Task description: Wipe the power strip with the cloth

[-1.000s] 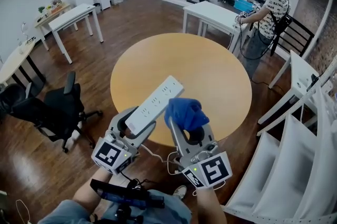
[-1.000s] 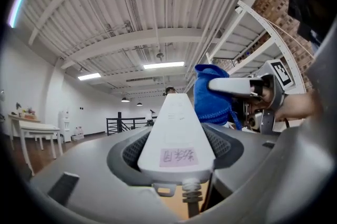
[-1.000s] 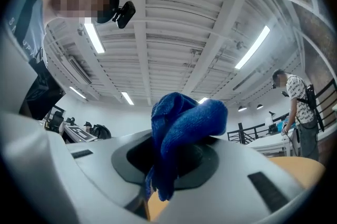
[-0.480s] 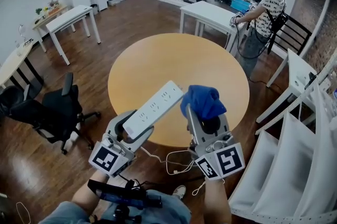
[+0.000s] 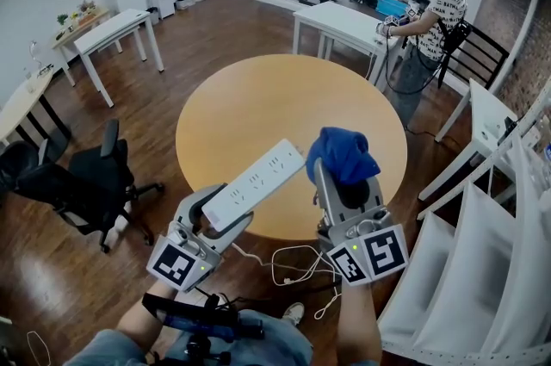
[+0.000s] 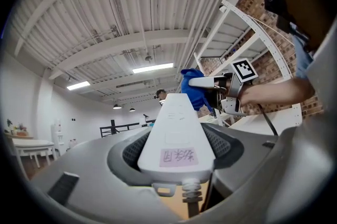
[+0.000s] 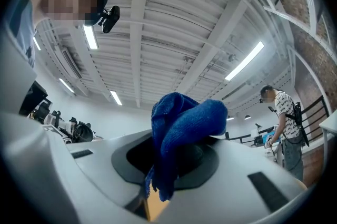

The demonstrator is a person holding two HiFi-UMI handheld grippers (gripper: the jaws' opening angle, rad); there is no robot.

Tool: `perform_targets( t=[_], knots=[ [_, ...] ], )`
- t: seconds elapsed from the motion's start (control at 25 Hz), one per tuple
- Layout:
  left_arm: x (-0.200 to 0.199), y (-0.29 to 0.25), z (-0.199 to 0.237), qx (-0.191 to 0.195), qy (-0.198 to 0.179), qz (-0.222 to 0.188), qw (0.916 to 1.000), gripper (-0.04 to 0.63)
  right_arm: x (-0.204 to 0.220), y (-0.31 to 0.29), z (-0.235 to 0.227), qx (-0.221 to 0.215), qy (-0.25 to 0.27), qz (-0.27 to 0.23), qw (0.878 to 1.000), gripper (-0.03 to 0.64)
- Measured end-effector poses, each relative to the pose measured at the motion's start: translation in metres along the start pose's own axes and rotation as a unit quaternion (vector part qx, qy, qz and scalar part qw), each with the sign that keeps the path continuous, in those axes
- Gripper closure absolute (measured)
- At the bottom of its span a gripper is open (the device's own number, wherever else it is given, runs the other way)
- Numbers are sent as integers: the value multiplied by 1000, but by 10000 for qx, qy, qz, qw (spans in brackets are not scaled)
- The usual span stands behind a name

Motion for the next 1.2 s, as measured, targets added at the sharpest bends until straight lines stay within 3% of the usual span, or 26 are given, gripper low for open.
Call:
perform_targets(
  t=[0.68, 1.2],
  knots=[
    [5, -7, -24, 263, -424, 386, 9980, 301, -10, -32, 4, -302, 249, 130, 9991, 541],
    [8, -14, -29, 171, -714, 594, 9955, 301, -3, -47, 24, -564, 277, 383, 9973, 541]
  ],
)
Point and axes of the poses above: the fingertips, and each gripper's own axes: y backward along the fingers, z to its left, x out of its underside, the point moved 4 cm from there along y, backward along the fingers, and after that the axes turned 14 degrees about x, right-handed, at the moved point
